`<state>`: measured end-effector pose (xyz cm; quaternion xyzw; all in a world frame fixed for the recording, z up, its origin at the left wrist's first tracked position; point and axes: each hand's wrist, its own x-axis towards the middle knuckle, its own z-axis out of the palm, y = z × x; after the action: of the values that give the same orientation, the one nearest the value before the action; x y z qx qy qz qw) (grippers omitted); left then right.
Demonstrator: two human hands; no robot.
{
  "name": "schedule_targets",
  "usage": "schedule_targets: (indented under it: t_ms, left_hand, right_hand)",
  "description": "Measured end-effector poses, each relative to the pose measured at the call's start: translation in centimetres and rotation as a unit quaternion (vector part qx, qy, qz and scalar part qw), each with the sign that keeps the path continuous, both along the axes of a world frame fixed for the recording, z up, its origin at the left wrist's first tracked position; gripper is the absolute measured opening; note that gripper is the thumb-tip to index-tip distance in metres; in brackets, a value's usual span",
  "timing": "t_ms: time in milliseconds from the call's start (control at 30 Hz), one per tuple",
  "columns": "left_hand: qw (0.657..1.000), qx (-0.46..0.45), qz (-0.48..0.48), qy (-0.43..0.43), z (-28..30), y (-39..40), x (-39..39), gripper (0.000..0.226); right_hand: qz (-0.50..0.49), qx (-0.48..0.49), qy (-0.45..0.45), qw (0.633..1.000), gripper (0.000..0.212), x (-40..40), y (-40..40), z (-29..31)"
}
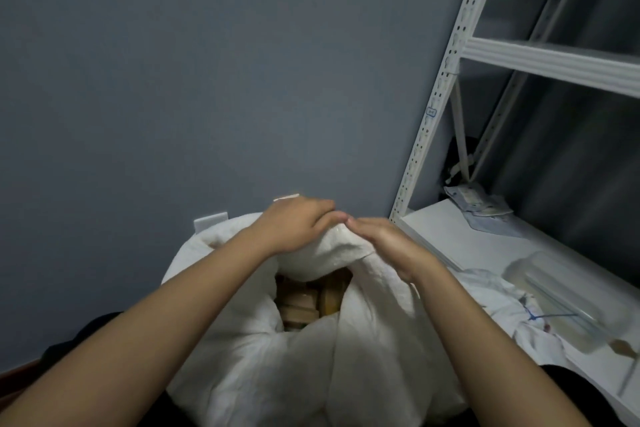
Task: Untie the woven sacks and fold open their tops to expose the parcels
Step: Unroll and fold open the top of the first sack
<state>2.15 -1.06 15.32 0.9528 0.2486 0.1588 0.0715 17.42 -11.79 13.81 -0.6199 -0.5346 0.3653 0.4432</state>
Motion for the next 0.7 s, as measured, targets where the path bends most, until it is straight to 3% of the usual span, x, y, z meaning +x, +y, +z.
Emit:
schedule_targets:
  t_ms: [33, 67, 100, 133, 167, 233, 300, 367, 400, 467, 533, 600, 667, 700]
  left_hand:
    - [0.999, -0.049, 0.006, 0.0, 0.1, 0.1, 0.2, 0.044]
    - [0.994, -0.102, 0.03, -0.02, 0.3, 0.9, 0.3, 0.049]
    - [0.987, -0.14, 0.063, -0.045, 0.5, 1.8, 0.3, 0.053]
    - [0.985, -0.134, 0.091, -0.053, 0.7, 2.4, 0.2, 0.056]
    - [0.991, -0.083, 0.094, -0.047, 0.7, 2.8, 0.2, 0.057]
    - [0.999, 0.031, 0.012, -0.041, 0.3, 2.2, 0.6, 0.06]
    - [0.995, 0.047, -0.085, -0.017, 0.0, 0.4, 1.6, 0.049]
    - [0.998, -0.003, -0.064, 0.004, -0.3, 0.0, 2.3, 0.042]
    - [0.999, -0.032, -0.022, -0.009, -0.2, 0.5, 2.6, 0.045]
    - [0.998, -0.008, 0.039, -0.041, 0.2, 1.8, 2.7, 0.05]
    - [0.995, 0.082, -0.01, -0.059, -0.1, 1.9, 3.1, 0.053]
    - [0.99, 0.112, -0.077, -0.025, -0.9, 0.6, 3.9, 0.053]
    - [0.998, 0.05, -0.043, 0.002, -1.0, 0.3, 4.4, 0.052]
    - [1.0, -0.008, -0.005, 0.002, -0.7, 1.1, 4.5, 0.055]
  right_hand:
    - [-0.012, 0.004, -0.055, 0.998, 0.023, 0.7, -0.2, -0.1]
    - [-0.05, 0.011, -0.2, 0.979, 0.025, 1.4, -0.4, -0.4]
    - [-0.071, 0.021, -0.339, 0.938, 0.025, 1.8, -0.4, -0.8]
    - [-0.086, 0.033, -0.407, 0.909, 0.025, 1.9, -0.5, -1.2]
    - [-0.089, 0.041, -0.4, 0.911, 0.027, 1.8, -0.6, -1.5]
    - [-0.023, 0.013, -0.205, 0.978, 0.029, 1.8, -0.9, -1.5]
    - [0.028, -0.041, -0.074, 0.996, 0.026, 1.9, -1.0, -1.1]
    - [-0.021, -0.035, -0.155, 0.987, 0.025, 2.7, -1.0, -1.5]
    - [-0.077, -0.011, -0.284, 0.956, 0.028, 3.0, -1.0, -2.0]
    - [-0.134, 0.038, -0.361, 0.922, 0.036, 2.7, -1.0, -2.3]
    - [-0.063, 0.018, -0.163, 0.984, 0.037, 2.6, -1.0, -2.1]
    - [-0.023, -0.031, 0.007, 0.999, 0.043, 2.8, -1.0, -1.5]
    - [-0.06, -0.033, 0.0, 0.998, 0.038, 3.6, -1.5, -1.8]
    - [-0.102, -0.019, -0.142, 0.984, 0.031, 3.9, -1.8, -2.3]
